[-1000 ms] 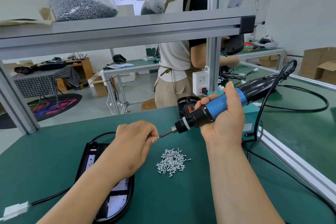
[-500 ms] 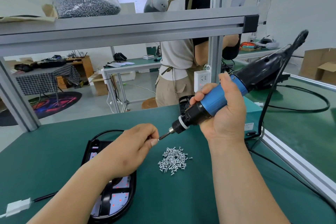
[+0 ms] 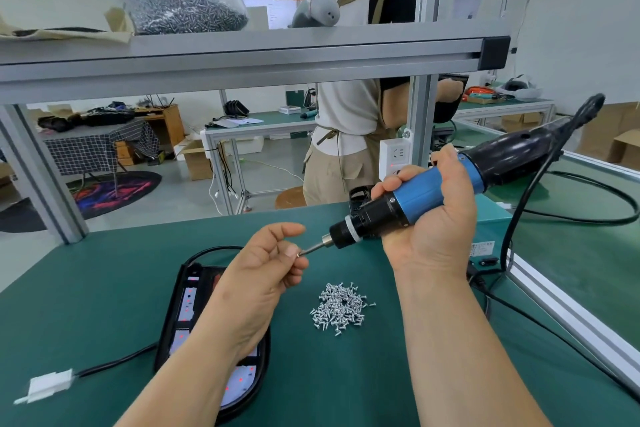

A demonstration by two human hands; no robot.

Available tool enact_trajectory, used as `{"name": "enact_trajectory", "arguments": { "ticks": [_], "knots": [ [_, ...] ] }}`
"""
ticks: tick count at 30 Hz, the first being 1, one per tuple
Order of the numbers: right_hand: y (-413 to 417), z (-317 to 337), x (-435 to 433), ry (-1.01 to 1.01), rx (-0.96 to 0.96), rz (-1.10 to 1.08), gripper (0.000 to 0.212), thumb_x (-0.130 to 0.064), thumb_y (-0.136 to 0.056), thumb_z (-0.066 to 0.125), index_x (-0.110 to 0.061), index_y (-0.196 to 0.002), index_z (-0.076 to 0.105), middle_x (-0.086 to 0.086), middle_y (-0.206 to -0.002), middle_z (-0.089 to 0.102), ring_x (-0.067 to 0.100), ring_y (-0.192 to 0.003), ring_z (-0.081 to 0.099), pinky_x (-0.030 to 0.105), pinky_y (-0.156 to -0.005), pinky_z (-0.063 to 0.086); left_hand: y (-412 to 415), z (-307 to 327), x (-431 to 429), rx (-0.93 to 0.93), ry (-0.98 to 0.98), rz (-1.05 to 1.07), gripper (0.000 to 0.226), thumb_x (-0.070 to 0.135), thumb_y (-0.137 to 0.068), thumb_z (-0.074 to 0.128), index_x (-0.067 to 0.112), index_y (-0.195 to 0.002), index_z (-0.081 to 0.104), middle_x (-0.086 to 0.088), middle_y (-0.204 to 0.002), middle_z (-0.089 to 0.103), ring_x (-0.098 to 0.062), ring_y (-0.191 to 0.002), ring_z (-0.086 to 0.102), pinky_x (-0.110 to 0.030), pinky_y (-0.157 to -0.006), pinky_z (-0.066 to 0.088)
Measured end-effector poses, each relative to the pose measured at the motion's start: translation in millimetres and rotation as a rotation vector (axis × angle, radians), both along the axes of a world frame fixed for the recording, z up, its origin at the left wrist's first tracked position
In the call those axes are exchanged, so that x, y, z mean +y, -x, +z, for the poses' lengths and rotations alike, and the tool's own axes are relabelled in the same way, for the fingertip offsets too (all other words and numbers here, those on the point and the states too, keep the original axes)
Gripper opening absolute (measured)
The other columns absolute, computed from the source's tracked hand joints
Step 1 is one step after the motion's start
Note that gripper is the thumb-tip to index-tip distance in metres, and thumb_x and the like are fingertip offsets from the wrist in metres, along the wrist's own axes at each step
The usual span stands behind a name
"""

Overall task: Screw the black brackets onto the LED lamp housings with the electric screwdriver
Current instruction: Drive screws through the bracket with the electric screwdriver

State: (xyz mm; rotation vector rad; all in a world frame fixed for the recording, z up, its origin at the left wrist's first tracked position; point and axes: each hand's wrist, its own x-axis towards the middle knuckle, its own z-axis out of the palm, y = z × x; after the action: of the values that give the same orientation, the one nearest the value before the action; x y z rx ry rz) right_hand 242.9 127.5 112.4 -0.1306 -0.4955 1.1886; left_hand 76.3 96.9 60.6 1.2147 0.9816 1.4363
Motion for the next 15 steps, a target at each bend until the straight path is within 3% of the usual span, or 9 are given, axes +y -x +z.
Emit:
{"name": "enact_trajectory", "arguments": {
  "ticks": [4, 6, 8, 10, 12, 15],
  "knots": [
    [3.4, 0.7, -0.6, -0.002, -0.011, -0.017, 0.049, -0.031, -0.077, 0.069, -0.011, -0.111, 0.040, 0.003, -0.061, 0.051, 0.017, -0.049, 0.055, 0.030, -0.055, 0.052, 3.4, 3.1, -1.9, 0.139, 0.012, -0.004, 0.026, 0.009, -0.102, 0.045, 0.026, -0.116, 0.059, 0.007, -0.071, 0.069, -0.005, -0.068, 0.061, -0.014, -0.065, 0.050],
    [6.7, 1.1, -0.8, 0.008, -0.009, -0.034, 0.051, -0.030, -0.075, 0.070, -0.010, -0.111, 0.041, 0.004, -0.060, 0.051, 0.018, -0.049, 0.054, 0.031, -0.055, 0.052, 15.7, 6.3, -4.5, 0.399, 0.024, -0.004, 0.031, 0.041, -0.099, 0.044, 0.052, -0.128, 0.047, 0.008, -0.089, 0.075, 0.000, -0.081, 0.066, -0.014, -0.073, 0.049],
    [10.1, -1.0, -0.6, 0.022, -0.018, -0.062, 0.050, -0.030, -0.074, 0.070, -0.010, -0.110, 0.042, 0.004, -0.059, 0.050, 0.018, -0.048, 0.054, 0.031, -0.055, 0.052, 38.2, 13.8, -9.4, 0.687, 0.009, 0.120, 0.047, 0.069, -0.083, 0.040, 0.074, -0.127, 0.027, 0.017, -0.098, 0.070, 0.010, -0.091, 0.062, -0.015, -0.081, 0.045],
    [13.7, -3.0, 0.6, 0.037, -0.025, -0.090, 0.050, -0.029, -0.074, 0.071, -0.010, -0.110, 0.043, 0.004, -0.058, 0.050, 0.018, -0.048, 0.054, 0.031, -0.055, 0.052, 66.4, 19.5, -12.5, 0.749, -0.007, 0.372, 0.063, 0.070, -0.079, 0.044, 0.064, -0.138, 0.025, 0.018, -0.103, 0.063, 0.009, -0.093, 0.060, -0.019, -0.080, 0.043],
    [18.4, -3.3, 1.0, 0.046, -0.030, -0.109, 0.049, -0.029, -0.074, 0.071, -0.010, -0.110, 0.044, 0.004, -0.058, 0.050, 0.019, -0.048, 0.054, 0.032, -0.055, 0.052, 92.8, 14.6, -14.1, 0.769, 0.119, 0.579, 0.077, 0.060, -0.081, 0.061, 0.040, -0.148, 0.028, 0.001, -0.118, 0.059, -0.017, -0.108, 0.059, -0.036, -0.092, 0.045],
    [28.6, -6.4, 1.4, 0.055, -0.053, -0.141, 0.046, -0.028, -0.075, 0.071, -0.010, -0.109, 0.045, 0.003, -0.056, 0.051, 0.020, -0.047, 0.054, 0.033, -0.056, 0.052, 107.6, -0.1, -17.1, 0.724, 0.459, 0.458, 0.095, 0.044, -0.076, 0.082, 0.018, -0.150, 0.029, -0.011, -0.127, 0.056, -0.028, -0.112, 0.056, -0.040, -0.097, 0.043]
  ]
}}
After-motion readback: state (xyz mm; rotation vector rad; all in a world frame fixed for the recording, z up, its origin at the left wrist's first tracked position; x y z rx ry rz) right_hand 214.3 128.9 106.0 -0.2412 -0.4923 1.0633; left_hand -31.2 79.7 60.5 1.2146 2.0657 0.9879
